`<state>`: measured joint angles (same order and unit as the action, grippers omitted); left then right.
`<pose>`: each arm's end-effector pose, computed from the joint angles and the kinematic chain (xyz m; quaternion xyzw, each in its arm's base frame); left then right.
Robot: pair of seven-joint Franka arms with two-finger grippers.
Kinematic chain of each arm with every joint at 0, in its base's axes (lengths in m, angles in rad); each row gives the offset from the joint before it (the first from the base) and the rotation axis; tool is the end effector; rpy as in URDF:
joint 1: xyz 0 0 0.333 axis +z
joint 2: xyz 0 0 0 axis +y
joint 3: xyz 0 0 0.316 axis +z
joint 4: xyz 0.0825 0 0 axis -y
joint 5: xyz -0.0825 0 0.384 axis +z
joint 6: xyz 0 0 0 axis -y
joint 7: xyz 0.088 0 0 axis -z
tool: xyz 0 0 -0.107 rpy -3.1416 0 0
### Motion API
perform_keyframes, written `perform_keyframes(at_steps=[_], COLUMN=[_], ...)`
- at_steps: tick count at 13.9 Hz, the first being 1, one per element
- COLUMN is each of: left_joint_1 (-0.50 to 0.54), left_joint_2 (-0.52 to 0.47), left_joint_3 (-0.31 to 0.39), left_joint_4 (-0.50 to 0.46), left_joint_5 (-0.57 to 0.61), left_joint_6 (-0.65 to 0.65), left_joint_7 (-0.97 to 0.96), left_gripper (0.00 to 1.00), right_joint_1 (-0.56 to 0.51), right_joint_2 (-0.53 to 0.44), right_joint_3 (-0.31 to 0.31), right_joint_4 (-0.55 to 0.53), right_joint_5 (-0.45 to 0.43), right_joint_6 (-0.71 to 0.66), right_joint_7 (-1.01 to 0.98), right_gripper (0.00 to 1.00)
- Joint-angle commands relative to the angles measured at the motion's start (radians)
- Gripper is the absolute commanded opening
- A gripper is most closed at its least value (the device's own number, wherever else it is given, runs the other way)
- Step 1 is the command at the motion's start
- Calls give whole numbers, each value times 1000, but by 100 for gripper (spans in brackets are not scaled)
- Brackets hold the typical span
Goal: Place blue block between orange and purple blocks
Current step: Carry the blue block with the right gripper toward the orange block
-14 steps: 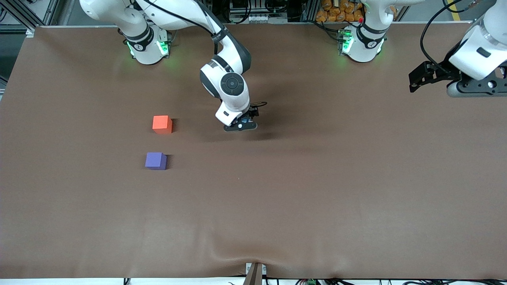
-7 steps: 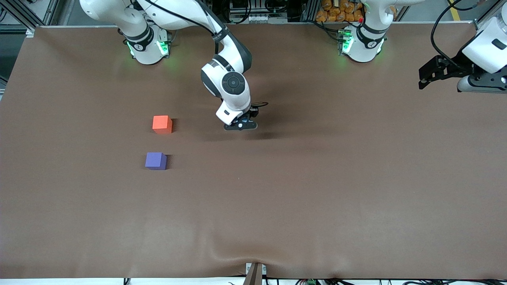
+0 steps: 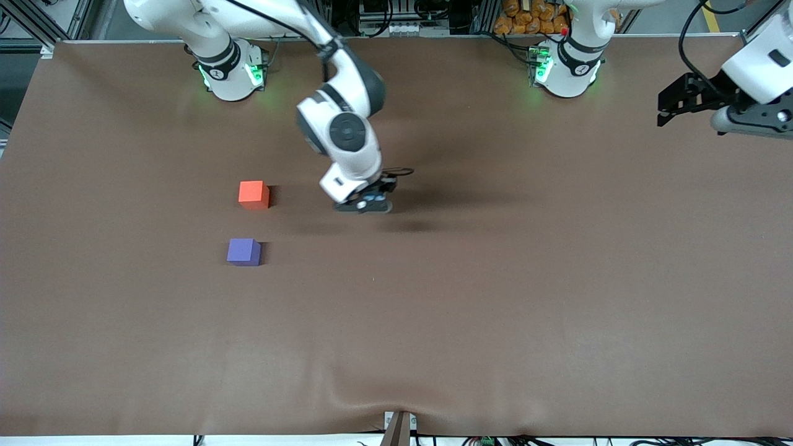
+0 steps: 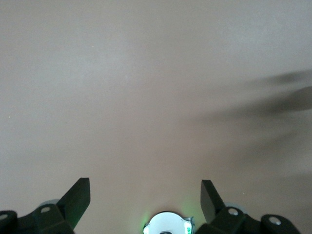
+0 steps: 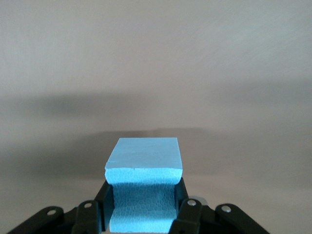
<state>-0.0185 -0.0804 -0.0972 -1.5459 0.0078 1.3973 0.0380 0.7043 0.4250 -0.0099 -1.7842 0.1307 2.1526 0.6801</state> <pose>0.5071 -0.0604 0.6641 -0.9965 0.0759 0.0340 0.0091 0.4919 0.4172 0.3128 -0.9978 0.0299 0.0544 0.0219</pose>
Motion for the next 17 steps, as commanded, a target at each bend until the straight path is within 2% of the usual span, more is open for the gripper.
perform_keyframes(at_steps=[1, 5, 7, 10, 13, 17], left_joint_1=[18, 20, 20, 15, 18, 20], left_joint_2=[-22, -15, -12, 17, 22, 14], left_joint_3=[1, -2, -2, -4, -6, -6], left_joint_4=[-3, -2, -3, -8, -23, -37], left_joint_5=[-17, -15, -17, -14, -17, -19], left_joint_6=[-14, -6, 14, 57, 87, 91], left_joint_7=[-47, -50, -52, -53, -56, -69], left_gripper=[100, 100, 100, 100, 100, 100], right_joint_1=[-129, -282, -336, -387, -469, -497], right_joint_2=[-122, -230, -239, -229, -226, -219], right_joint_3=[15, 11, 13, 13, 14, 14], right_joint_4=[-26, -34, -47, -133, -202, -262], right_joint_5=[-13, -16, -61, -121, -121, -121], right_joint_6=[-98, -313, -339, -269, -183, -67], right_joint_7=[-98, -238, -312, -353, -499, -531], right_gripper=[0, 0, 0, 0, 0, 0])
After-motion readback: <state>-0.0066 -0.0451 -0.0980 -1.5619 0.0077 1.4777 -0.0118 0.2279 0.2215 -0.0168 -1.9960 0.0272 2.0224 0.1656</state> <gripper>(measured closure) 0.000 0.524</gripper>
